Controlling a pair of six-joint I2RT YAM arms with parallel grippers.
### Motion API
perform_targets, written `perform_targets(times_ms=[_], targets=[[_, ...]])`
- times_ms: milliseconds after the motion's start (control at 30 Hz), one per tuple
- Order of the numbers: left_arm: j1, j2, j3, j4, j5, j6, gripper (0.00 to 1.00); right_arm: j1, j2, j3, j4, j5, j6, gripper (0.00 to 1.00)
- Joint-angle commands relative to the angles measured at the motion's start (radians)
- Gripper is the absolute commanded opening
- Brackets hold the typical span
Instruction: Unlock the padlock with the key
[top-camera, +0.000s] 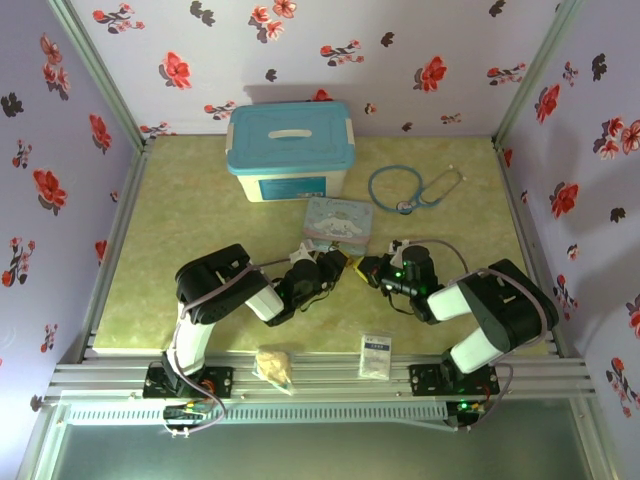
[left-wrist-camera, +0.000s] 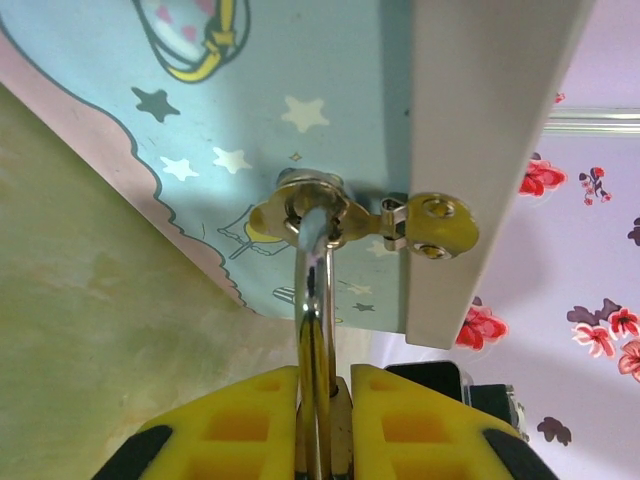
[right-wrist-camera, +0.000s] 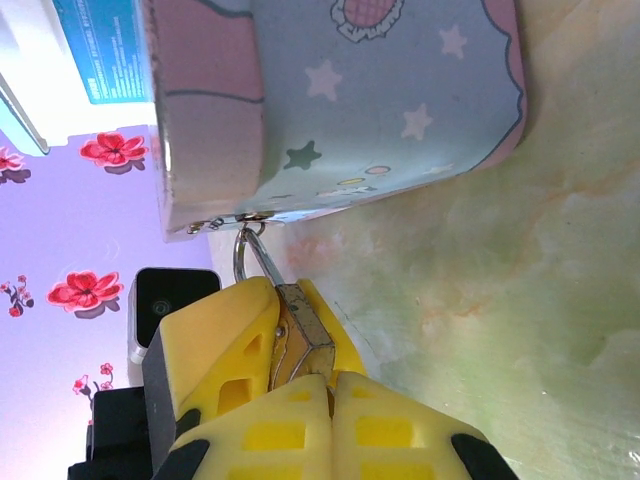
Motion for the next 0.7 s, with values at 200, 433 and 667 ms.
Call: perform_targets(times_ms=[200, 433, 667], targets=[[-0.063, 0.019, 0.04, 0.063, 0.104, -0.004, 0.0, 0.114, -0.024, 0.013, 0.117, 0.247, 0.106, 0.0], [-0.063, 0.029, 0.034, 0.064, 0.091, -0.016, 0.0, 0.124, -0.047, -0.004, 0.073, 0.287, 0.097, 0.15], [-0.035, 0.035, 0.019, 0.069, 0.071, -0.007, 0.0, 0.121, -0.15, -0.033, -0.055, 0.296, 0.059, 0.27]])
